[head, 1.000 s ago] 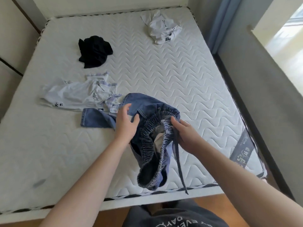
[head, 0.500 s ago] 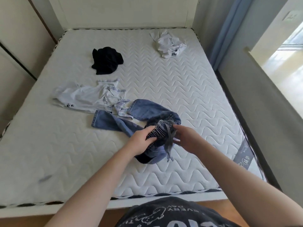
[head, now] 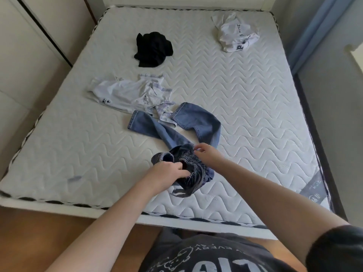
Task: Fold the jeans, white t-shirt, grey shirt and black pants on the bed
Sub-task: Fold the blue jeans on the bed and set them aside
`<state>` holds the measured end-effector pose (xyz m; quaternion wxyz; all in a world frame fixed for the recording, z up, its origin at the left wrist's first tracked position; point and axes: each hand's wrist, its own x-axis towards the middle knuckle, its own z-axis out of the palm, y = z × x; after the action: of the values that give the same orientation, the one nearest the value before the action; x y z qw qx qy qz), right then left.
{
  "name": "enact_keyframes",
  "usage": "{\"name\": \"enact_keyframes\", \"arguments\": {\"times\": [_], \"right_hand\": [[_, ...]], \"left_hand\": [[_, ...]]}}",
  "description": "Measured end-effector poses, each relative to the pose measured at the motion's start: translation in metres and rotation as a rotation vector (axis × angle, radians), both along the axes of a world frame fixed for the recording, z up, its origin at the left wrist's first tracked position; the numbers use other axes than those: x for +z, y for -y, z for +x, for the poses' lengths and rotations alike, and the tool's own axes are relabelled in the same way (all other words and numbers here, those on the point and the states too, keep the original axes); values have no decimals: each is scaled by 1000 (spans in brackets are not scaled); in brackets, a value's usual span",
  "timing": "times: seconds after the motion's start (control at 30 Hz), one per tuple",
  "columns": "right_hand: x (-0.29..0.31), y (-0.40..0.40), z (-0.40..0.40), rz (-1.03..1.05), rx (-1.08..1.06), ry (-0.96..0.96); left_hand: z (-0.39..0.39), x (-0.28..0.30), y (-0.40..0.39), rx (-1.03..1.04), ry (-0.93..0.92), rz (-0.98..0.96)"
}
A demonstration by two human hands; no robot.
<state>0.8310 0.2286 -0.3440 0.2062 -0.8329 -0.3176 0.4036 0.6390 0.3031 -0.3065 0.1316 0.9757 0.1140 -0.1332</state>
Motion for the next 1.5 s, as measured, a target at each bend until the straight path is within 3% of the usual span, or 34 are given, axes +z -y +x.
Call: {"name": "enact_keyframes", "arguments": {"times": [0.13, 0.23, 0.37, 0.5, 0.57, 0.67, 0.77, 0.87, 1.0, 1.27, 1.4, 1.5], "right_hand": [[-16, -27, -20, -115, 432, 49], [-34, -37, -32, -298, 696, 206], [-48, -28, -25, -510, 786, 355], [-47, -11, -5, -518, 805, 329], [-47, -6, 1, -423, 819, 269], [-46, -2, 2, -221, 967, 191], [-52, 1, -2, -245, 1129, 277], [-55, 3, -8, -380, 1164, 450], [-57, 7, -10, -362, 1170, 684], [-47, 35, 16, -395, 1120, 397], [-27, 49, 40, -284, 927, 370], [1, 49, 61, -160, 739, 371]], "left_hand": [[-6, 1, 15, -44, -28, 76], [-9, 3, 22, -35, -46, 73], [-17, 5, 27, 2, -41, 94], [-25, 8, 16, 44, -44, 79], [-25, 12, 12, 21, -26, 81], [-23, 15, 9, -46, -18, 108], [-24, 15, 3, -95, -19, 139], [-26, 14, -2, -134, -13, 149], [-27, 10, -6, -139, 16, 142], [-13, 16, -18, -3, -105, 149], [-6, 20, -39, 7, -207, 254], [-5, 25, -57, 80, -133, 175]]}}
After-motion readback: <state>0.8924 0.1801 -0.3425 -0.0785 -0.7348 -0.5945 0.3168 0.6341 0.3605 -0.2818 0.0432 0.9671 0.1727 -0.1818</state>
